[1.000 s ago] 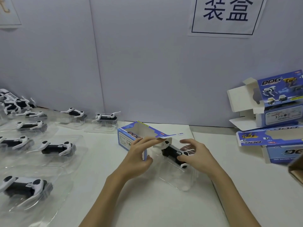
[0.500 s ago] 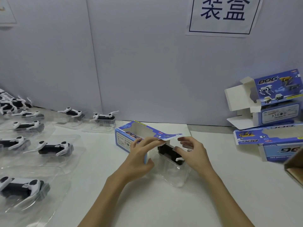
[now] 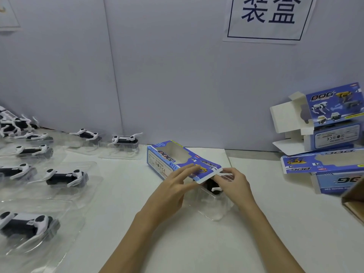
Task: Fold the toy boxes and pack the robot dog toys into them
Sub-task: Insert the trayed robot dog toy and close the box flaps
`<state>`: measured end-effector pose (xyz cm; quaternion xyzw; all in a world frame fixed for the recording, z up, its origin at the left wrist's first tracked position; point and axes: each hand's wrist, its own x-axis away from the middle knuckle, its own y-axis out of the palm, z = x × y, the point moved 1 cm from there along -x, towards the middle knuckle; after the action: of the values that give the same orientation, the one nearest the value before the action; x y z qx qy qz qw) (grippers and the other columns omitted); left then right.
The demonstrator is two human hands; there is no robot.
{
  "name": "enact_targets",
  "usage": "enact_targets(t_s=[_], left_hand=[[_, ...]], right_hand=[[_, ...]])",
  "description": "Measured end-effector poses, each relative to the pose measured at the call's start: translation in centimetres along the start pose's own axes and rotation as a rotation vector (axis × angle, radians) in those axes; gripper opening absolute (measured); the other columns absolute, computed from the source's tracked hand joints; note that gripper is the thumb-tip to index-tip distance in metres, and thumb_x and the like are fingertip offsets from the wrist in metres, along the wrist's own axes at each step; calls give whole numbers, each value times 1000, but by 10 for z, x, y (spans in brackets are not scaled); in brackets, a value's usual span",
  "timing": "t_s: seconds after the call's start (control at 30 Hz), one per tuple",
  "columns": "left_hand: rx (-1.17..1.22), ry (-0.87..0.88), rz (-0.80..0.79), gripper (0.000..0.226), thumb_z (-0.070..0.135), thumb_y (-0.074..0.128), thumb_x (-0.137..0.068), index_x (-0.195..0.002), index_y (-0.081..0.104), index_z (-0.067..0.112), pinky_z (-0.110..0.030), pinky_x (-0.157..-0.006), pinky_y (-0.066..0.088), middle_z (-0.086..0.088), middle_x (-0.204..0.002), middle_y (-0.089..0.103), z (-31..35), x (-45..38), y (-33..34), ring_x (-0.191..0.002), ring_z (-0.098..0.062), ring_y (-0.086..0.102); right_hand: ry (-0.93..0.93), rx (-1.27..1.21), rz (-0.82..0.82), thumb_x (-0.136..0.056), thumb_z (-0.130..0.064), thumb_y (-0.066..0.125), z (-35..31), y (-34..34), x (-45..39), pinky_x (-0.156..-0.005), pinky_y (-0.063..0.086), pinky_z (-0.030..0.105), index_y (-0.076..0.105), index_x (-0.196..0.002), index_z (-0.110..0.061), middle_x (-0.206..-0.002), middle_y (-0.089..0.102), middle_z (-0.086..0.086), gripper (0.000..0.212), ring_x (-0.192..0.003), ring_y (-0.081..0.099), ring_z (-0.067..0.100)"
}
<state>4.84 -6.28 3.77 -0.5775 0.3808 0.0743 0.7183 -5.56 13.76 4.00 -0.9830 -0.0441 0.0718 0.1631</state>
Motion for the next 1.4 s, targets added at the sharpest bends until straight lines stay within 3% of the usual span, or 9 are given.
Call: enact_targets(t_s=[0.17, 0.27, 0.37, 0.5, 0.67, 0.87, 1.03, 1.2, 1.4], left_hand=[[-169, -136, -51, 103, -7, 53, -72, -158, 36, 46, -66, -119, 23, -3, -174, 8, -7, 3, 3, -161, -30, 6], [-57, -234, -85, 101, -4, 46, -83, -155, 22, 62, -58, -120, 18, 6, -174, -11, -14, 8, 6, -160, -25, -12], [-31, -225, -94, 98, -12, 44, -83, -154, 35, 54, -50, -118, 25, -1, -173, 13, -16, 7, 4, -160, -31, 10], [-181, -198, 66, 103, -27, 56, -67, -150, 53, 35, -62, -112, 37, -7, -146, 59, -16, 2, 1, -125, -36, 60], [6, -216, 197, 104, -30, 45, -80, -155, 43, 41, -25, -95, 45, 7, -127, 63, -22, 4, -11, -103, -21, 53], [-47, -122, 396, 62, -14, 45, -94, -133, 71, 26, -25, -82, 51, -4, -122, 65, -16, 2, -21, -92, -19, 59], [19, -71, 398, 74, -31, 61, -79, -130, 54, 22, -34, -77, 58, -11, -131, 67, -7, 1, -22, -98, -28, 70], [357, -233, 394, 31, 2, 66, -99, -126, 65, 16, -28, -96, 55, 6, -124, 70, -3, -4, -18, -116, -9, 67], [454, -396, 294, 25, 21, 63, -101, -115, 75, 37, -36, -115, 37, 29, -119, 70, -9, 0, -15, -123, 2, 61]], right_hand=[[1, 6, 5, -87, -35, 81, 0, 0, 0, -72, 44, 12, 70, -116, -22, -112, 70, -8, 34, -98, 62, -3], [10, -5, 4, -88, -32, 80, 1, 1, 0, -71, 43, 10, 69, -116, -22, -112, 70, -6, 32, -99, 64, 3], [18, -20, 5, -88, -32, 80, 0, 2, -1, -68, 43, 9, 69, -114, -22, -108, 70, -5, 30, -97, 64, 2], [15, -59, 40, -85, -23, 80, 0, 4, 0, -76, 48, 18, 71, -109, -21, -106, 73, -8, 25, -103, 69, 7], [-33, -103, 82, -79, -12, 80, -4, 8, 7, -86, 57, 26, 74, -100, -23, -98, 75, -11, 25, -92, 71, -3], [-144, -63, 68, -80, -10, 80, -11, 4, 11, -77, 57, 19, 74, -94, -23, -92, 76, -11, 20, -89, 71, 2], [-75, -24, -150, -87, -19, 80, -16, -5, 11, -73, 53, 15, 72, -114, -26, -113, 72, -3, 29, -98, 72, 13], [-15, 192, -343, -81, -34, 87, -15, -18, 8, -82, 46, 25, 57, -137, -31, -130, 56, -5, 64, -115, 61, 13], [-27, 226, -195, -76, -33, 91, -12, -17, 7, -52, 38, 8, 67, -113, -24, -100, 60, -18, 45, -82, 61, -6]])
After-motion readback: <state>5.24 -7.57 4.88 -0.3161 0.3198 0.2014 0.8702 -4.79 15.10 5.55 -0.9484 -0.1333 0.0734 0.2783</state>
